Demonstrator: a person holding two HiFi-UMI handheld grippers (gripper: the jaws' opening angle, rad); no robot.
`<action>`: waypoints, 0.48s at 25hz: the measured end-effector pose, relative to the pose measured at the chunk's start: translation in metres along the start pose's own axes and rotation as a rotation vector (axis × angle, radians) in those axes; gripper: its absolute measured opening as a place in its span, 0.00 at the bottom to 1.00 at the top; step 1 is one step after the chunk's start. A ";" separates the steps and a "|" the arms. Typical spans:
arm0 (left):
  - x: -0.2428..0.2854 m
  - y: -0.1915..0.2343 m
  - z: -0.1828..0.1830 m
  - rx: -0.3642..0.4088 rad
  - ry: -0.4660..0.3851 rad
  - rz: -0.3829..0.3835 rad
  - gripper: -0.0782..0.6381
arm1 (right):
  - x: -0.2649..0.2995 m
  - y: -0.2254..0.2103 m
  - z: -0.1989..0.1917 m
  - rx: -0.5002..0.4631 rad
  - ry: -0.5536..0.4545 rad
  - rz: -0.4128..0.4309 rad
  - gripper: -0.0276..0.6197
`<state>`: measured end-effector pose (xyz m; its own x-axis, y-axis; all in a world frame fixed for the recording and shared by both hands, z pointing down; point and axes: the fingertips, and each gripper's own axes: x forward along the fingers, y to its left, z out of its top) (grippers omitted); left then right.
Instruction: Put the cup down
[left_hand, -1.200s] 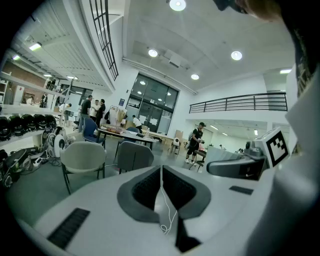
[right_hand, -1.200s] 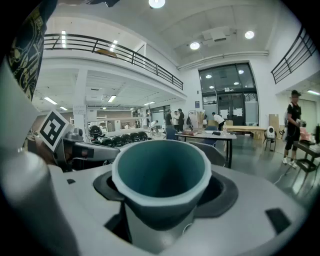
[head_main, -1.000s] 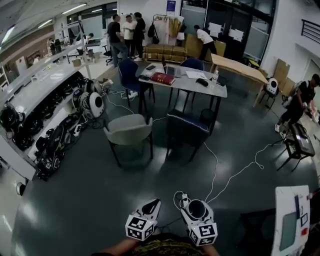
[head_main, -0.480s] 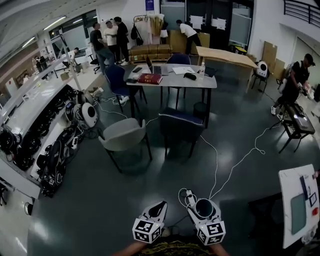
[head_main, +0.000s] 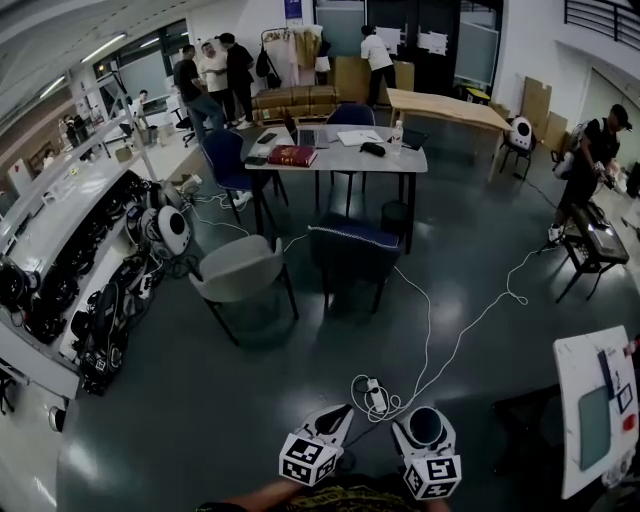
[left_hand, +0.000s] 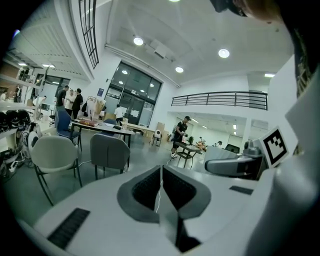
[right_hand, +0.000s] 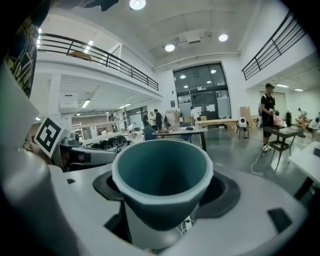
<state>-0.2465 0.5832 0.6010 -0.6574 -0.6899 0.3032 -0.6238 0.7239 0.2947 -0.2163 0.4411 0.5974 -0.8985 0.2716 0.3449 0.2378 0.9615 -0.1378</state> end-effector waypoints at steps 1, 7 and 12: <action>0.005 -0.007 0.001 0.005 0.001 -0.008 0.14 | -0.003 -0.008 0.000 0.006 0.000 -0.010 0.61; 0.035 -0.040 0.012 0.034 0.012 -0.049 0.14 | -0.019 -0.050 0.007 0.036 -0.020 -0.057 0.61; 0.059 -0.065 0.023 0.047 0.008 -0.064 0.14 | -0.030 -0.088 0.018 0.042 -0.038 -0.087 0.61</action>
<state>-0.2548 0.4953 0.5788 -0.6120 -0.7349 0.2923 -0.6839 0.6773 0.2711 -0.2170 0.3472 0.5823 -0.9288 0.1842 0.3215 0.1430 0.9787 -0.1474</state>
